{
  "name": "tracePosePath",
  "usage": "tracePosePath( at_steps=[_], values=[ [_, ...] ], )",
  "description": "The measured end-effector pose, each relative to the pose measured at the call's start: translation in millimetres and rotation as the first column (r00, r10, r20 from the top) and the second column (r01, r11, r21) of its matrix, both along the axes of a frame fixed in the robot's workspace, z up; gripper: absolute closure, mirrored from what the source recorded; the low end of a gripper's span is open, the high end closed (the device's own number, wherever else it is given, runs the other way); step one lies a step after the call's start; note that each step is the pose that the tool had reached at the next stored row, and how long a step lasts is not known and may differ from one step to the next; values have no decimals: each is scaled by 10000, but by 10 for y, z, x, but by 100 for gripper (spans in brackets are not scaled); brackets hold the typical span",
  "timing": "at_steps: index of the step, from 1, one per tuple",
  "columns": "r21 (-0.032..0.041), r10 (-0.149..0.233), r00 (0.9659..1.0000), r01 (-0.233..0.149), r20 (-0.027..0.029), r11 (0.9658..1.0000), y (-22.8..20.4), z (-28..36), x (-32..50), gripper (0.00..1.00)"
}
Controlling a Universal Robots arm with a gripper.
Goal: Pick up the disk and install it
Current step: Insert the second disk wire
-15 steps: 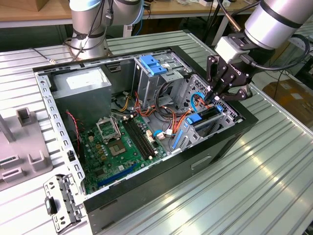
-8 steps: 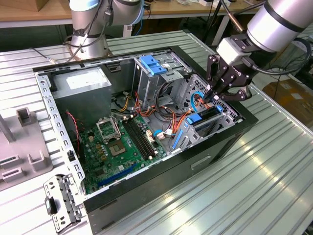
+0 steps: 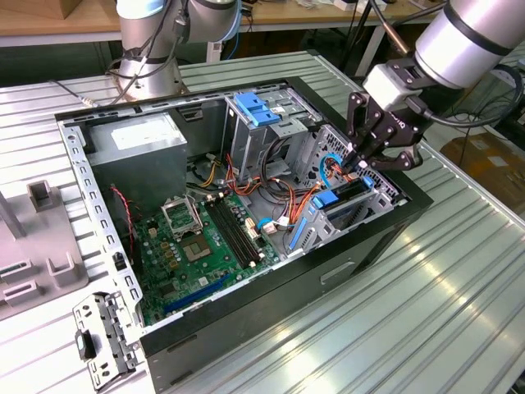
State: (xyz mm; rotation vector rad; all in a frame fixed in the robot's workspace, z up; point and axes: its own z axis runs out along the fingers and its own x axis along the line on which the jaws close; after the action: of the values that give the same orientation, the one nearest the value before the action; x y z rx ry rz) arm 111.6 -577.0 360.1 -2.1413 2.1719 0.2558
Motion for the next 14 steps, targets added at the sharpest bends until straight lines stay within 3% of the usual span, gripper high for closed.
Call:
tracePosePath(
  at_steps=[14],
  values=[
    [48, 1, 10000, -1, 0, 10000, -43, -9, -49, 84]
  ],
)
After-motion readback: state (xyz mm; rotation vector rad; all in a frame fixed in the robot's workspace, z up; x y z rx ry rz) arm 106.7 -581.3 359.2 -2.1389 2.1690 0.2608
